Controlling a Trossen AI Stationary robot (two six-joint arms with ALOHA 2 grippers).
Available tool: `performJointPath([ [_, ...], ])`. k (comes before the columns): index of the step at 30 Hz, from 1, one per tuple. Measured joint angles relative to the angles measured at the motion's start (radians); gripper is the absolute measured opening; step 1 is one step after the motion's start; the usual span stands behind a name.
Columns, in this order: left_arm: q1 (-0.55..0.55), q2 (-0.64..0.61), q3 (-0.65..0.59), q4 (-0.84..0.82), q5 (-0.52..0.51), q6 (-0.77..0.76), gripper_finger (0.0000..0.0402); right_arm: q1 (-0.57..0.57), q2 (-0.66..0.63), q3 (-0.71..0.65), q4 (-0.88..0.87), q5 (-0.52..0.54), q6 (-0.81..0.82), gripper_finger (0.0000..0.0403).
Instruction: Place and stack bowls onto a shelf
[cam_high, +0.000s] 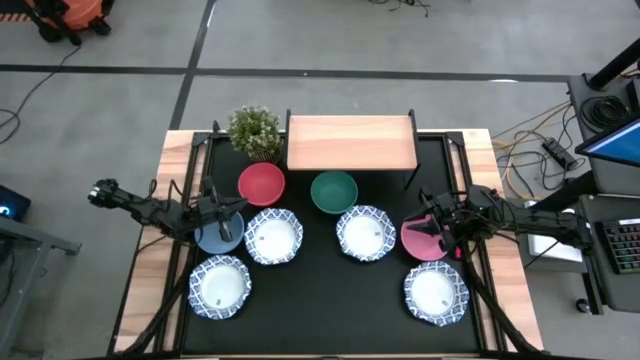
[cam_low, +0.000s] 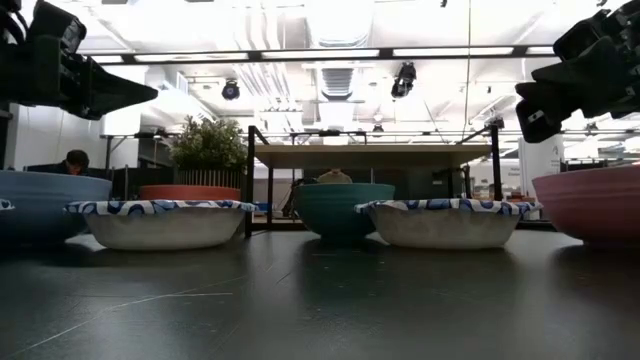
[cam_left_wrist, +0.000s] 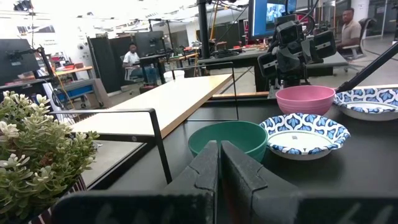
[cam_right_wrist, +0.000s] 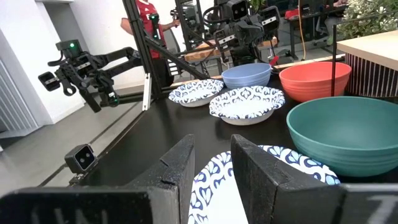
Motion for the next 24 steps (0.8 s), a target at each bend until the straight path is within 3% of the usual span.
performJointPath([
  [16, 0.000, 0.000, 0.000, 0.008, 0.001, -0.004, 0.0000, 0.000, 0.000, 0.000, 0.033, 0.002, -0.050, 0.0095],
  [20, 0.000, -0.001, 0.000, 0.161, 0.035, -0.213, 0.0000, 0.000, 0.010, 0.012, 0.054, 0.049, 0.019, 0.0095],
  [24, 0.000, -0.001, 0.000, 0.370, 0.037, -0.233, 0.0000, 0.000, 0.048, 0.053, 0.062, 0.131, 0.046, 0.0095],
])
